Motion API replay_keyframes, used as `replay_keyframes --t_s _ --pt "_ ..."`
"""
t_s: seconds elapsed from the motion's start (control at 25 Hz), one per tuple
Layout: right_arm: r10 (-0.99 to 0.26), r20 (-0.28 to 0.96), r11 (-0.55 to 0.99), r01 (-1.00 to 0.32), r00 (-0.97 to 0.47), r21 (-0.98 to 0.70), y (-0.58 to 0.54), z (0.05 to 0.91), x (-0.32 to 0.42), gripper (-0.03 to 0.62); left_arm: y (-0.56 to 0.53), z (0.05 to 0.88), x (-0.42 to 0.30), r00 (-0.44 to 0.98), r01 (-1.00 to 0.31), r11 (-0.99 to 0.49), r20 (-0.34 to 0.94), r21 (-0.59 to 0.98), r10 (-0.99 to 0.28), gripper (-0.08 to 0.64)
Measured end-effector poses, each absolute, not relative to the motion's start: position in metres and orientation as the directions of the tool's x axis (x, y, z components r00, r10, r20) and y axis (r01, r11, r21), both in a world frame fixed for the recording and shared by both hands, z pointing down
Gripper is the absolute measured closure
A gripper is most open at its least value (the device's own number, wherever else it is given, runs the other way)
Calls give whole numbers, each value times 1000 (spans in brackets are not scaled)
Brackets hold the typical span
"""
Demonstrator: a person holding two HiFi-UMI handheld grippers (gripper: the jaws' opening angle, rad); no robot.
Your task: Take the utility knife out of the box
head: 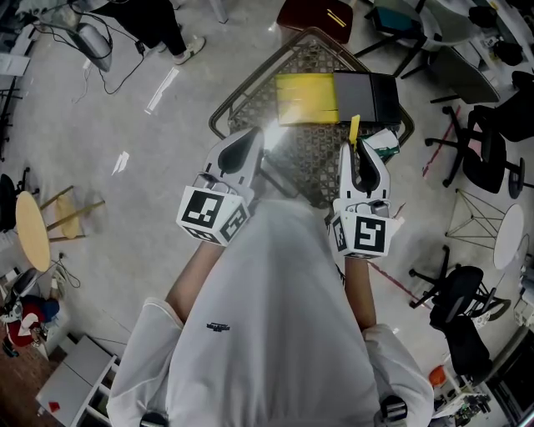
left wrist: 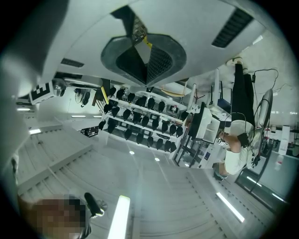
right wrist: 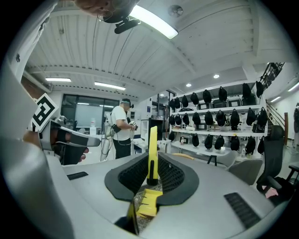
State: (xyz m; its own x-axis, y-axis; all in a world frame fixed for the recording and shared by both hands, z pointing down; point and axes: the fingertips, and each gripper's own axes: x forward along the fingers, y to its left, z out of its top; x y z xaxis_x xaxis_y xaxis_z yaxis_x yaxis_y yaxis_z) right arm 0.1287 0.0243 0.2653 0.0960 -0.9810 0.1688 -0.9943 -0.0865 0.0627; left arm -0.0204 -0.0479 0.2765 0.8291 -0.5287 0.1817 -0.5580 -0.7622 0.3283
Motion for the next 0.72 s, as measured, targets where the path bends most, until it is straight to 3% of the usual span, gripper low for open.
replay_keyframes --t_s 0.72 --pt "-980 175 -89 -995 96 48 20 272 124 541 -52 281 -27 822 -568 -754 196 330 -534 560"
